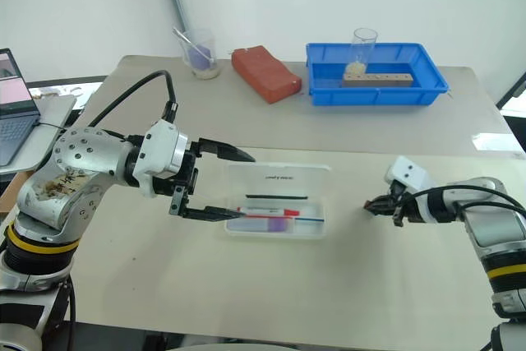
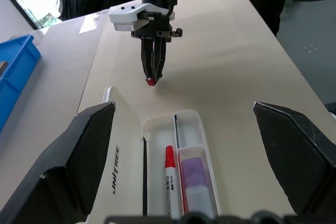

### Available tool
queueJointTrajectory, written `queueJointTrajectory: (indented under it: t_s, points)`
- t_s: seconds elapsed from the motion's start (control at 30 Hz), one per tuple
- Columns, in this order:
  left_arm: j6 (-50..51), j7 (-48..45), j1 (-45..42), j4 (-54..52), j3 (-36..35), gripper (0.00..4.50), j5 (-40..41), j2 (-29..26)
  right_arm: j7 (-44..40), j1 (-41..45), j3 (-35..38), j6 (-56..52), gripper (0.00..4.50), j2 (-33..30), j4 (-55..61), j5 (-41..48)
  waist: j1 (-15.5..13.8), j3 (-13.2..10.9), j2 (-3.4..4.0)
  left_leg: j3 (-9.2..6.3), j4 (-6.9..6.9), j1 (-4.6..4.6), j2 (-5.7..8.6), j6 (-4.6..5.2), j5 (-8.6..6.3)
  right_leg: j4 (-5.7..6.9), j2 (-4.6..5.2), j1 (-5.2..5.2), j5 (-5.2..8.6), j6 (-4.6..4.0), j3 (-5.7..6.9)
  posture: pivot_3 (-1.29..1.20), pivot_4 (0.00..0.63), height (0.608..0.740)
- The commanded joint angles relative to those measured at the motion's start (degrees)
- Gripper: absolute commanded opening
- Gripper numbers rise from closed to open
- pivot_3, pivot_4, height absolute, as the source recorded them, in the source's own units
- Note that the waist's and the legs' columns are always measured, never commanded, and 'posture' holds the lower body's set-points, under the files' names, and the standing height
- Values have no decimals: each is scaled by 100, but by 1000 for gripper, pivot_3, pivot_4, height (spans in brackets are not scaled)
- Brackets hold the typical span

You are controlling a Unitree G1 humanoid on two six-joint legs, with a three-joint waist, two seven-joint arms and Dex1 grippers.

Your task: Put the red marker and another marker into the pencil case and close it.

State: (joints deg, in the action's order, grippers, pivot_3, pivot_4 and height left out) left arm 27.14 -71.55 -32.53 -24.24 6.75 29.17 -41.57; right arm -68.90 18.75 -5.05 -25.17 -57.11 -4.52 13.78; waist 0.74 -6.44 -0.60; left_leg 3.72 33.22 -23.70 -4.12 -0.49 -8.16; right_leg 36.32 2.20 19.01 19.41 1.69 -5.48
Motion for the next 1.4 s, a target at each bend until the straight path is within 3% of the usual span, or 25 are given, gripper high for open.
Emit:
queueJointTrajectory:
  t_s: [0.03,0.2,0.43,1.1,1.17,1.4]
  points:
    - [-152,-108,70,-119,-159,4500,61,-194,-137,263,211,-478,183,-135,1310,409,9,0,2,0,-1,1,0,0,0,0,-1,0,0,0,0,0,150,740]
    - [-418,-431,438,-299,-173,4500,92,-487,-167,660,-318,-893,183,89,2391,515,8,1,11,-2,-7,3,-1,0,0,0,-1,5,0,0,1,0,150,740]
    - [-662,-406,588,-343,-95,4500,-57,-542,-360,735,-1066,-435,183,357,2219,111,-93,-6,-6,-1,0,3,13,-1,0,-12,20,18,0,1,6,0,150,740]
    - [-679,-176,798,-445,-84,4500,-149,-599,-372,430,-1215,360,183,565,1657,-517,-72,-5,-3,-2,-1,0,11,0,0,-3,15,6,0,2,4,0,150,740]
    - [-660,-187,791,-459,-81,4500,-134,-600,-370,453,-1201,303,1220,607,1656,-505,-73,-5,-3,-2,-1,0,12,0,0,-3,15,7,0,2,3,0,150,740]
    - [-760,-237,661,-213,-76,4500,-240,-594,-326,534,-989,22,3610,633,1807,-304,-75,-5,-3,-2,-1,0,12,0,0,-3,15,7,0,2,4,0,150,740]
